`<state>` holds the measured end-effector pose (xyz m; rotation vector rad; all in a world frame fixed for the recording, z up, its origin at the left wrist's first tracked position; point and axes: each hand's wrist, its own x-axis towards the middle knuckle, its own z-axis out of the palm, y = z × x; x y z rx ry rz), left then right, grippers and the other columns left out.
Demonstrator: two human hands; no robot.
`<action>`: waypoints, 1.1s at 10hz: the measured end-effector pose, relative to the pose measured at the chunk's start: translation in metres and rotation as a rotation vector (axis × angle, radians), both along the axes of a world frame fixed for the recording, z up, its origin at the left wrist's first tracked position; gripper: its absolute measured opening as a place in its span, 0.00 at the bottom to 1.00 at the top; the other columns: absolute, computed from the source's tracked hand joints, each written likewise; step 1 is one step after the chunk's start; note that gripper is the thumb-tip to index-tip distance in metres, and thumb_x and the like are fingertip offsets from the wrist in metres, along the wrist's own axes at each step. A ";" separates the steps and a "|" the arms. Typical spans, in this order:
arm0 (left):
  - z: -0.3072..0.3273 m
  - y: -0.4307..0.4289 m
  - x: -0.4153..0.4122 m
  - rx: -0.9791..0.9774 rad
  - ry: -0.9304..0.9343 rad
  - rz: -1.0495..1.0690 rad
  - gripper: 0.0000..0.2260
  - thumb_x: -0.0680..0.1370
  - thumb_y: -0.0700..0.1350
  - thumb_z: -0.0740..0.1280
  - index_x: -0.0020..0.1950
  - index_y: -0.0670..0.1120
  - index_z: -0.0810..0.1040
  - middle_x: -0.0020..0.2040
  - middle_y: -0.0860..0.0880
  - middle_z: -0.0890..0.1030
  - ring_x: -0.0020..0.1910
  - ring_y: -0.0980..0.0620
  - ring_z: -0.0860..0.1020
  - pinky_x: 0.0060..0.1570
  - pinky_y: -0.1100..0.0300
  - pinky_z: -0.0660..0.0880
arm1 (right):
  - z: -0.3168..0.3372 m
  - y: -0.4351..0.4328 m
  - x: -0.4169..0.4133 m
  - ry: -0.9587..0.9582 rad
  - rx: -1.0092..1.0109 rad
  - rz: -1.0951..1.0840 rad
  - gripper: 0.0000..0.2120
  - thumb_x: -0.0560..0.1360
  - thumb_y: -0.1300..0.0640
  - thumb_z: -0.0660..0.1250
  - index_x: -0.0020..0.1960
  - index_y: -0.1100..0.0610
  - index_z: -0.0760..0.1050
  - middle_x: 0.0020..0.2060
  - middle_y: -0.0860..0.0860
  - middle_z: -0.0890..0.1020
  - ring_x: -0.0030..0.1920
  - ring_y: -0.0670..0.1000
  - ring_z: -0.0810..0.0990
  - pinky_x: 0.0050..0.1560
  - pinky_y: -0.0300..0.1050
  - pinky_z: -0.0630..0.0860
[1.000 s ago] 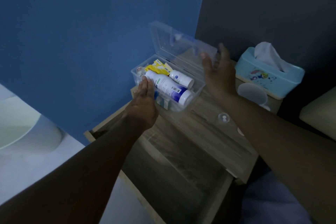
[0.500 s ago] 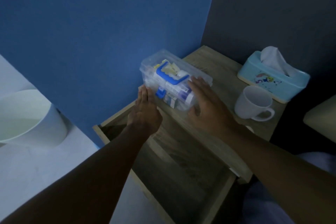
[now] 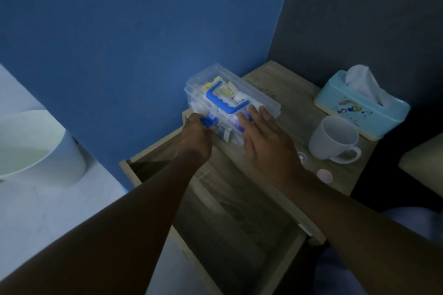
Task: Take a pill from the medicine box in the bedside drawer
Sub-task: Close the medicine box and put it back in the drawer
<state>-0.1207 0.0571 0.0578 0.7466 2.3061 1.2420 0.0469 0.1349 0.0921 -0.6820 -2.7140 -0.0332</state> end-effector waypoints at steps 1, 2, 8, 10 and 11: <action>0.002 -0.005 0.001 0.070 0.082 0.017 0.09 0.79 0.49 0.65 0.57 0.49 0.72 0.51 0.50 0.77 0.43 0.57 0.74 0.35 0.68 0.65 | 0.005 0.000 -0.001 0.037 0.005 -0.004 0.20 0.80 0.57 0.64 0.70 0.60 0.73 0.69 0.62 0.75 0.71 0.62 0.72 0.64 0.60 0.76; 0.006 -0.006 0.003 0.115 0.124 0.062 0.08 0.79 0.50 0.66 0.55 0.49 0.74 0.49 0.52 0.77 0.42 0.59 0.75 0.35 0.70 0.64 | 0.008 0.000 -0.004 0.036 -0.014 -0.015 0.19 0.80 0.56 0.64 0.70 0.59 0.74 0.69 0.61 0.76 0.71 0.62 0.72 0.64 0.60 0.76; -0.010 0.003 0.055 0.096 0.236 -0.113 0.28 0.82 0.41 0.58 0.80 0.43 0.51 0.70 0.39 0.72 0.63 0.47 0.76 0.59 0.61 0.76 | -0.006 0.002 -0.009 0.067 -0.113 -0.066 0.24 0.78 0.57 0.68 0.73 0.55 0.70 0.73 0.57 0.71 0.75 0.59 0.66 0.67 0.60 0.73; -0.007 -0.012 0.039 0.136 0.174 -0.094 0.29 0.80 0.41 0.60 0.79 0.52 0.54 0.68 0.45 0.73 0.60 0.49 0.78 0.49 0.61 0.79 | -0.004 0.002 -0.008 0.140 -0.178 -0.059 0.20 0.80 0.56 0.63 0.71 0.55 0.72 0.73 0.56 0.72 0.75 0.57 0.66 0.68 0.58 0.73; 0.005 -0.017 0.027 0.221 0.172 0.053 0.20 0.80 0.40 0.61 0.71 0.52 0.67 0.62 0.52 0.77 0.49 0.56 0.80 0.39 0.69 0.76 | -0.003 -0.002 -0.007 0.213 -0.304 -0.067 0.18 0.82 0.54 0.58 0.71 0.53 0.72 0.74 0.52 0.71 0.78 0.52 0.61 0.71 0.54 0.70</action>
